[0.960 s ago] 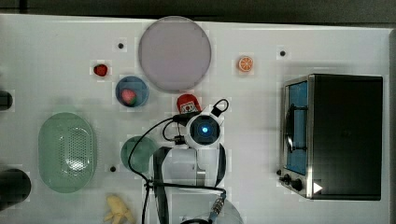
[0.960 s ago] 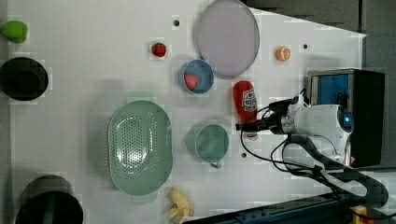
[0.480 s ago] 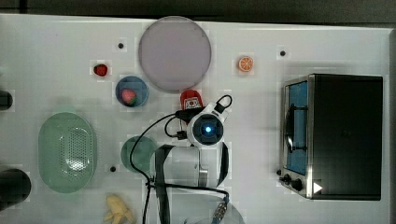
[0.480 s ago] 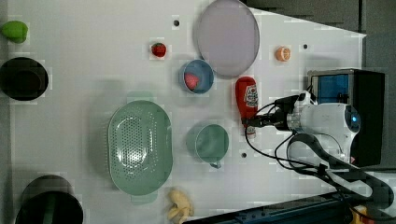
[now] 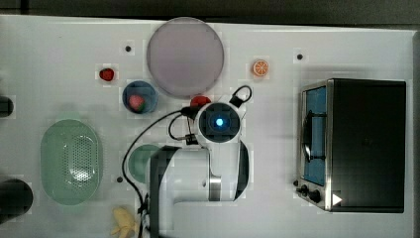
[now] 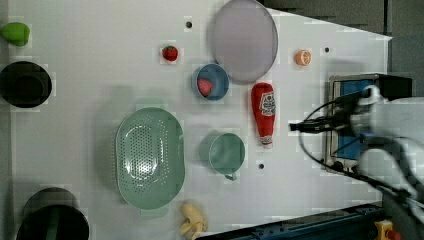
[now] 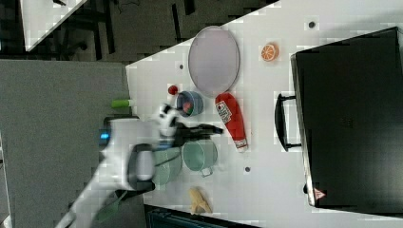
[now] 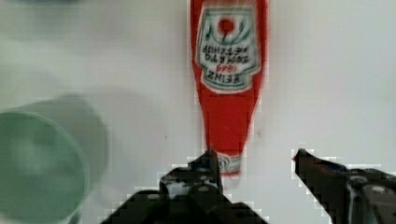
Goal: Pick Ketchup from the table and place it in strainer.
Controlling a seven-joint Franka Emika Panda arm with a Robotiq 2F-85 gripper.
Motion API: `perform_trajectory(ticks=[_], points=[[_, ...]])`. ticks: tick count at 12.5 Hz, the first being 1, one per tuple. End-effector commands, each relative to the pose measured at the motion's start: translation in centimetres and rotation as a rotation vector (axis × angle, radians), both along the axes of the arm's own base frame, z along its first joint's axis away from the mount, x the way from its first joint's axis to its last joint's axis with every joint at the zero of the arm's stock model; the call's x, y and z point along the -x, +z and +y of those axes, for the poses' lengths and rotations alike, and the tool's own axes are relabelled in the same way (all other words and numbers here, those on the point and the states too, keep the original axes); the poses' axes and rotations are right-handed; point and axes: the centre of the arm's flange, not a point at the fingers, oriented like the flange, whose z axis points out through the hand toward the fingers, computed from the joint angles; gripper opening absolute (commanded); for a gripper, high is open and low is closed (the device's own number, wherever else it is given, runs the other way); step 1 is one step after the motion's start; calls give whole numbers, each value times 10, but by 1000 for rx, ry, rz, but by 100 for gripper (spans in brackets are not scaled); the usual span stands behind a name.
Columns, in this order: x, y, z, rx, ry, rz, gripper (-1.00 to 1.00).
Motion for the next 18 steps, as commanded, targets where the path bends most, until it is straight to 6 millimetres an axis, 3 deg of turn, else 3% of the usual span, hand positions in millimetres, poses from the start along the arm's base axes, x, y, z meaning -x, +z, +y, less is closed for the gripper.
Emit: perform_trajectory(ticks=[1,4,8,14,18], points=[[-17,98,30,12,47,-32,20],[-16,144,76,-10,57,5,20],[3,153,172,-4,-8,3,20],[55,113,320,-20,-197,0,20],[83,58,379,-104,-289,8,20]])
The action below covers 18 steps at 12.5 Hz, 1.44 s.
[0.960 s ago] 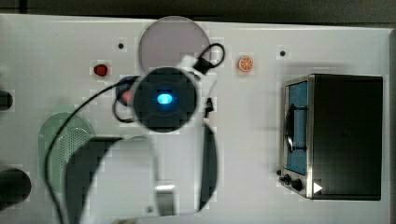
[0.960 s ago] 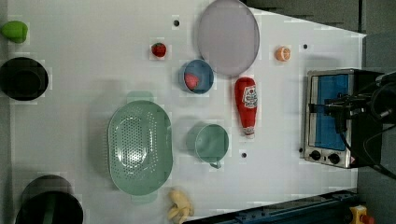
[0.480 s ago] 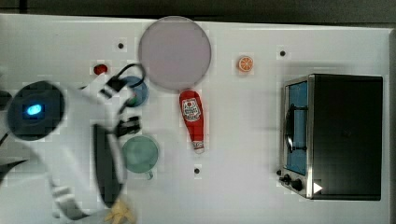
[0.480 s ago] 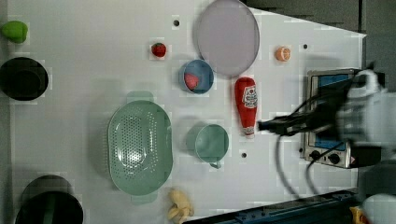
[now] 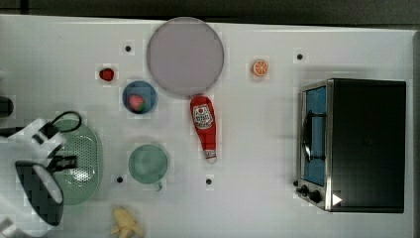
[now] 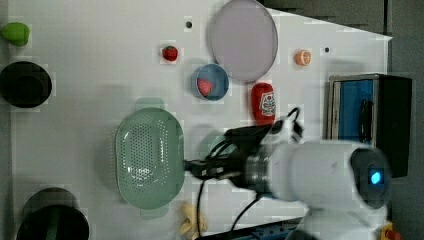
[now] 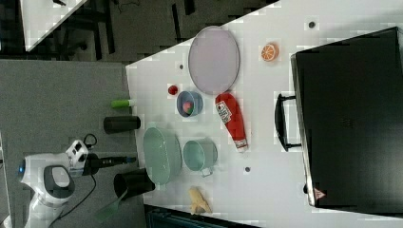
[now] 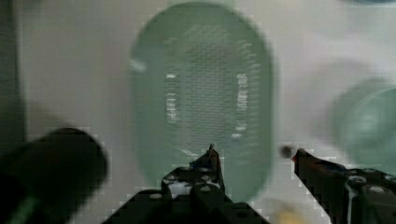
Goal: Pick Ketchup from the table and place it in strainer.
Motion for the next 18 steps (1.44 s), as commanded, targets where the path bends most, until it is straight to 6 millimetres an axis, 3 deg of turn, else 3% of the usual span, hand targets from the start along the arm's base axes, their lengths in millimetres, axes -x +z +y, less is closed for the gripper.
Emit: perform_trajectory(ticks=[1,4,5,8,10,13,16,18], points=[[10,-27,16,-9,-150,-7,20],[16,-76,18,-35,-127,-26,20],[19,-91,16,-42,-126,-13,29],[18,-113,16,-86,-144,3,100],[11,-100,17,-104,-156,-32,100],[-22,-49,-11,-115,-242,-148,100],[-72,15,-74,-110,-389,-287,100],[-99,48,-137,-30,-509,-302,100]])
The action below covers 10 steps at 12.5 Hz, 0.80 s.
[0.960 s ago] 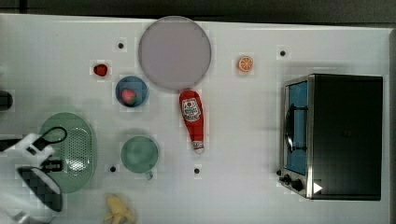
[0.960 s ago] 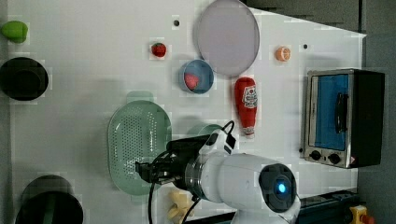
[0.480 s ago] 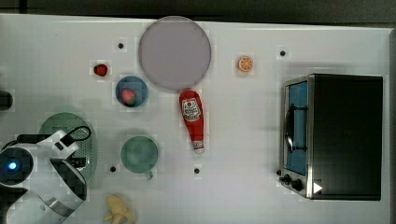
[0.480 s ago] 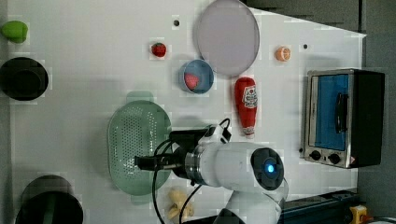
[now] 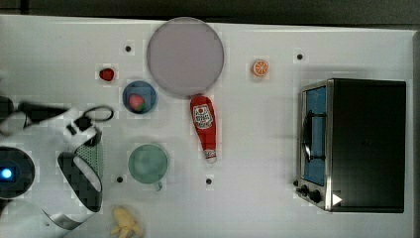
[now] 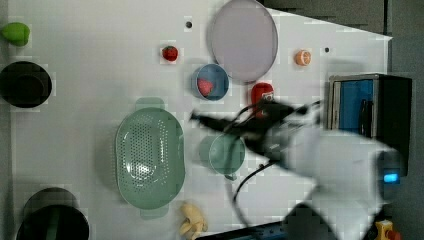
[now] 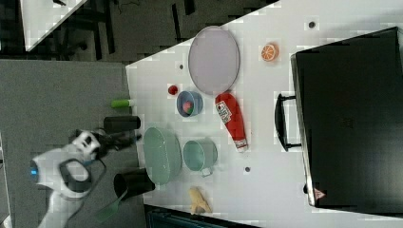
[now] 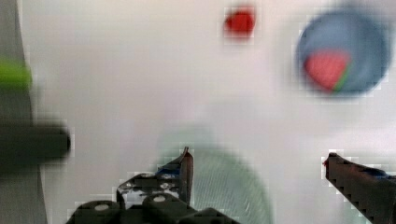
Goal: Pick Ketchup from the table and place it in strainer.
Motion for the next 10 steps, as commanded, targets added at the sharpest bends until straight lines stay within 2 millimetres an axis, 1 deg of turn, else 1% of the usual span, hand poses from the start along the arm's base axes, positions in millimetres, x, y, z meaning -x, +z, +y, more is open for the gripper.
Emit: perform_trajectory(ticks=[1,3,5,6,8,10], points=[[-54,61,-112,54,-279,-15,100],[-68,98,-177,112,-386,29,100],[-70,131,-232,154,-455,101,100],[-69,146,-256,160,-474,131,100],[-68,172,-297,157,-523,169,100],[-67,189,-323,131,-548,190,100]])
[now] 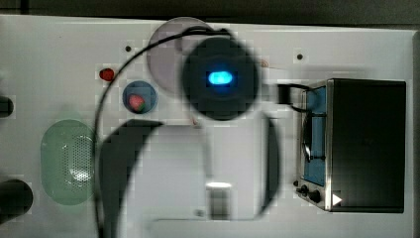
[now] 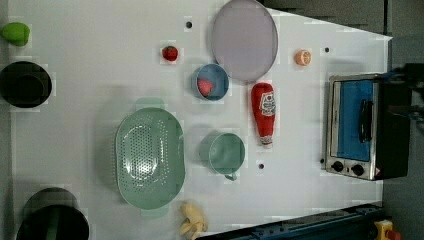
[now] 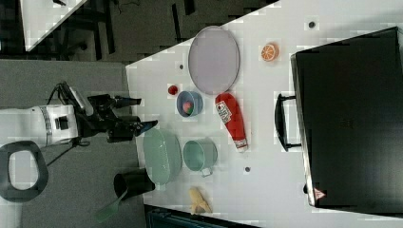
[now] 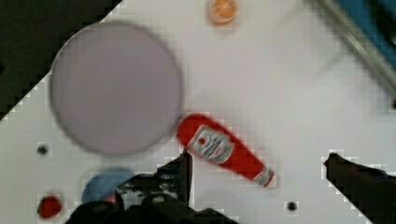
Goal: Pick Ketchup from the table and place it in strainer.
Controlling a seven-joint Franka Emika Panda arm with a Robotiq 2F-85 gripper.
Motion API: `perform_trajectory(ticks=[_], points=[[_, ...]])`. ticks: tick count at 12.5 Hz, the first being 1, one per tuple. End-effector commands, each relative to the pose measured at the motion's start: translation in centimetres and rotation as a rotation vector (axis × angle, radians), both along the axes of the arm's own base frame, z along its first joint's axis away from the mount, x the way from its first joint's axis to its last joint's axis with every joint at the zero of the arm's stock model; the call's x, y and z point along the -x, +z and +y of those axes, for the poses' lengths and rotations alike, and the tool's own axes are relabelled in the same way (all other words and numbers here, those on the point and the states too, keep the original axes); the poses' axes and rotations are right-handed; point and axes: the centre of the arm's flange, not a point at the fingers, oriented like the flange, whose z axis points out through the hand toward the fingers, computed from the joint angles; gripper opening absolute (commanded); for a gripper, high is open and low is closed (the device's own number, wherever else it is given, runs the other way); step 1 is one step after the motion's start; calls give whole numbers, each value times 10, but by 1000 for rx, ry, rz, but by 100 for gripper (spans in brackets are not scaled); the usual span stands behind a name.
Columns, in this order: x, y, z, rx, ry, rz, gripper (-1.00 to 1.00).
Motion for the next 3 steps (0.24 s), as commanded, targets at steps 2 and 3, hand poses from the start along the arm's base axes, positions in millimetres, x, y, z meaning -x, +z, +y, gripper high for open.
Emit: perform_trajectory(ticks=[2,3], points=[[9,32,-15,-38,23,32,100],[12,31,-18,-41,-10,54,100]])
